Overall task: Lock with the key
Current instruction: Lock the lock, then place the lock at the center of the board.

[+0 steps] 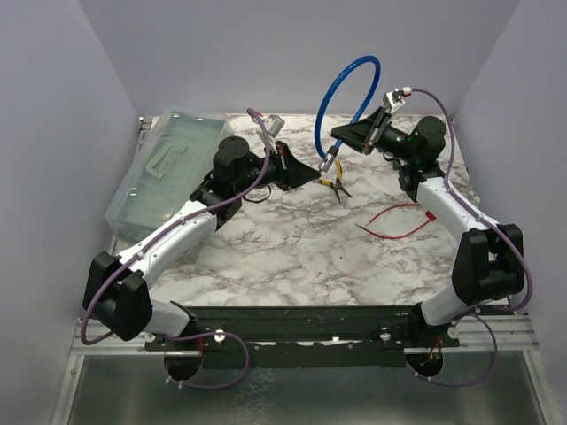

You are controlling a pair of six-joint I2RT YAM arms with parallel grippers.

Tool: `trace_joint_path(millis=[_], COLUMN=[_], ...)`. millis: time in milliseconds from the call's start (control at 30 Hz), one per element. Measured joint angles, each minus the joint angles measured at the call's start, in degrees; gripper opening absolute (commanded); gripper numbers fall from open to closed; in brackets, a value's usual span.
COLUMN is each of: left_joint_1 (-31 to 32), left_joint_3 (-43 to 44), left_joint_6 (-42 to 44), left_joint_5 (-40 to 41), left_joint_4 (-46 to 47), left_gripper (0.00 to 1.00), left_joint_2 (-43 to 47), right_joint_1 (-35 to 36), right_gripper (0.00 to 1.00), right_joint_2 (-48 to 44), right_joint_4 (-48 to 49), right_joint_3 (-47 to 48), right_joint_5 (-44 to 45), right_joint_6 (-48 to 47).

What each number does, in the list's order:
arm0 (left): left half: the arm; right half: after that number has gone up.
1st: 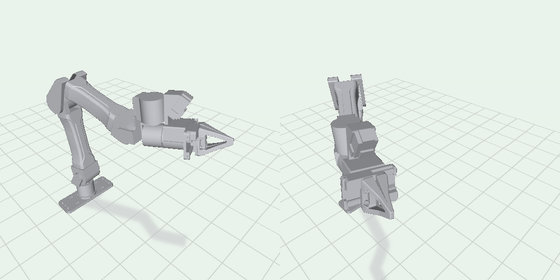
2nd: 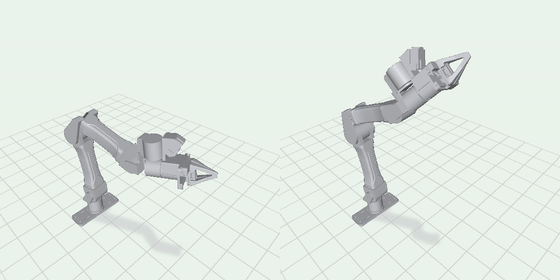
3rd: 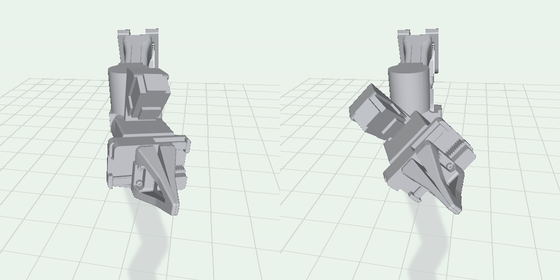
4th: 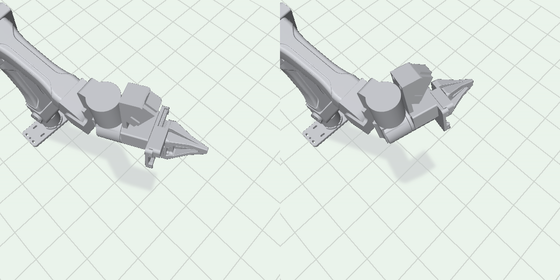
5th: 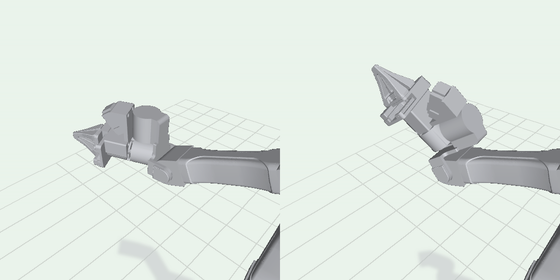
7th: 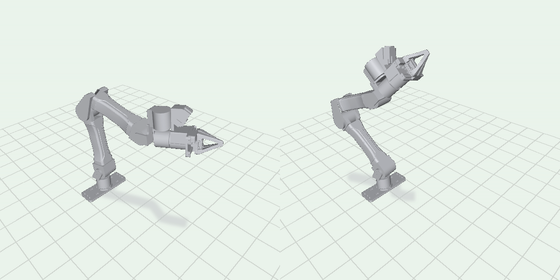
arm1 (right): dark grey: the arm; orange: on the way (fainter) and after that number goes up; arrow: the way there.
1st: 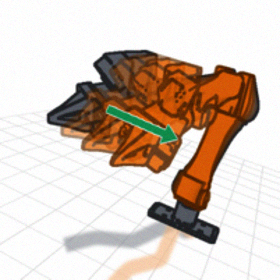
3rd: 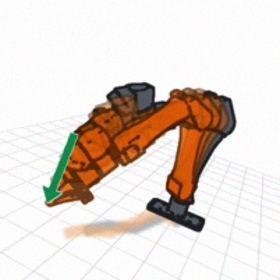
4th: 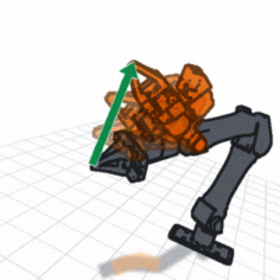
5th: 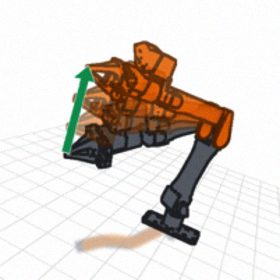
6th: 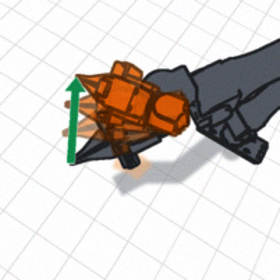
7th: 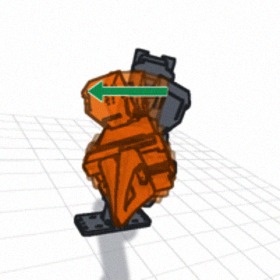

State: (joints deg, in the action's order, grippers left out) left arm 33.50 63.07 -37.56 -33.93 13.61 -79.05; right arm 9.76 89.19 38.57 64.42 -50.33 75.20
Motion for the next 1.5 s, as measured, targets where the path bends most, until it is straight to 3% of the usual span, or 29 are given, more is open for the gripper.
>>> trace_joint_path(millis=[467,733,1000,1167,1500], left_joint_1=[4.72,8.39,8.04,4.59,-9.33], left_joint_3=[0.20,-1.11,-1.86,-1.90,-1.68], left_joint_6=[10.93,14.19,14.80,13.68,10.58], left_joint_5=[9.64,12.46,12.44,9.68,3.74], left_joint_4=[-4.07,-16.70,-19.91,-19.67,-18.36], left_gripper=[0.00,0.00,0.00,0.00,0.00], left_joint_2=[1.03,1.70,2.23,3.76,6.49], right_joint_1=[-2.01,-7.74,-7.34,-7.32,-4.76], right_gripper=[0.01,0.01,0.01,0.00,0.01], right_joint_2=[0.00,0.15,0.17,0.17,2.27], right_joint_4=[-1.86,-1.81,-2.23,-7.91,-31.98], right_joint_3=[0.33,5.03,5.16,5.16,4.87], right_joint_5=[-2.25,4.39,4.87,4.04,2.45], right_joint_6=[0.20,0.24,-1.29,-8.15,-32.28])
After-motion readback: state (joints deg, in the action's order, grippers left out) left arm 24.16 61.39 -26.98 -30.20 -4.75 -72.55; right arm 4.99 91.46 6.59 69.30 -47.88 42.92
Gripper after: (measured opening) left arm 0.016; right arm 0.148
